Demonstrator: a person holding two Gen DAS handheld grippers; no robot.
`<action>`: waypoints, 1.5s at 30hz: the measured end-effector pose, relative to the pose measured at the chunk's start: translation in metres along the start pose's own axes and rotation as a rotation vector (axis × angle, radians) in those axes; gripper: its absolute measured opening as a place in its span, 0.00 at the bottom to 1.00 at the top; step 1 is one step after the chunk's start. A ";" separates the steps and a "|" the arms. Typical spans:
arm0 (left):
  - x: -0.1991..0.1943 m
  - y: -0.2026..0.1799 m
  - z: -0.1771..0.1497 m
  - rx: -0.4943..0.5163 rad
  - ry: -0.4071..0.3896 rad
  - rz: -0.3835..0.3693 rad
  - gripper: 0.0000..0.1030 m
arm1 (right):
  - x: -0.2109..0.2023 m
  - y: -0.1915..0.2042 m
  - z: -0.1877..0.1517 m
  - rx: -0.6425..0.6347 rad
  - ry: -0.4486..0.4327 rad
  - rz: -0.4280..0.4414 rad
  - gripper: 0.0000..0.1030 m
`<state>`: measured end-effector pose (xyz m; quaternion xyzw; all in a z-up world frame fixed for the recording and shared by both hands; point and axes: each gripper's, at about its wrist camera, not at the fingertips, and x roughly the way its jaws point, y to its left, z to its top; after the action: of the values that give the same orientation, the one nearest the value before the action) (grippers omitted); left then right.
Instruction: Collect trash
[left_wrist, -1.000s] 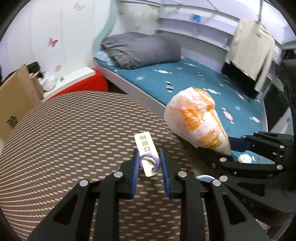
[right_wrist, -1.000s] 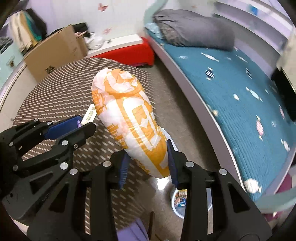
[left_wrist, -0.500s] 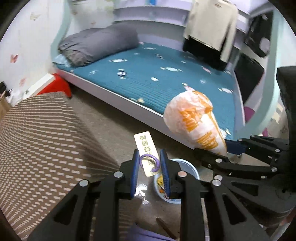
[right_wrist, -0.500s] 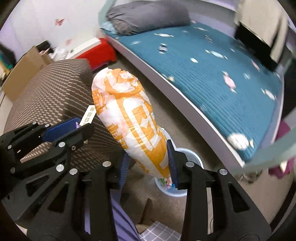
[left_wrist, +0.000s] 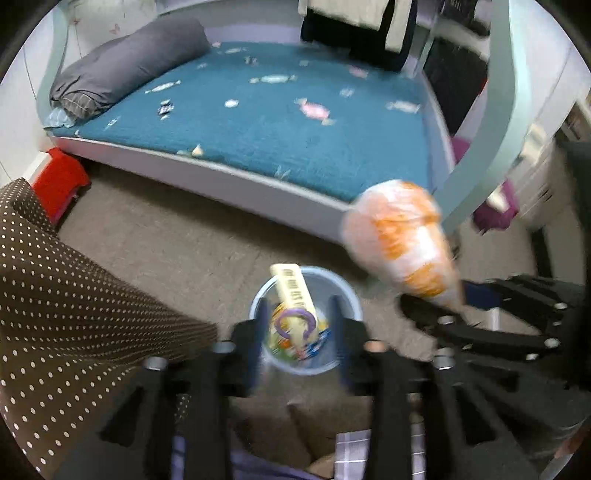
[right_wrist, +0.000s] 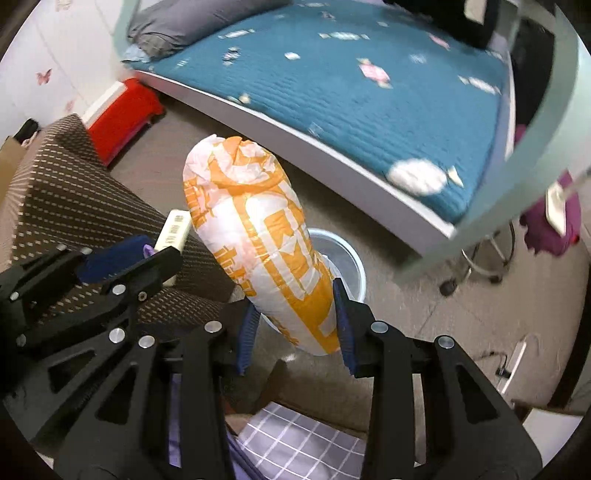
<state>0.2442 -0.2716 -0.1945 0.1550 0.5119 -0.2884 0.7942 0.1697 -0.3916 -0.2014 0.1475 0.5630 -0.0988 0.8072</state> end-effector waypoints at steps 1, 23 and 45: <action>0.004 0.000 -0.001 0.000 0.006 0.008 0.58 | 0.003 -0.005 -0.002 0.008 0.011 0.004 0.37; -0.003 0.049 -0.023 -0.101 0.000 0.053 0.70 | 0.019 0.003 -0.003 0.008 0.009 -0.002 0.72; -0.149 0.033 -0.111 -0.212 -0.321 0.095 0.71 | -0.127 0.047 -0.077 -0.173 -0.405 0.062 0.76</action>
<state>0.1385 -0.1410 -0.1095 0.0465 0.3986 -0.2162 0.8901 0.0731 -0.3212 -0.1007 0.0718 0.3908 -0.0530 0.9162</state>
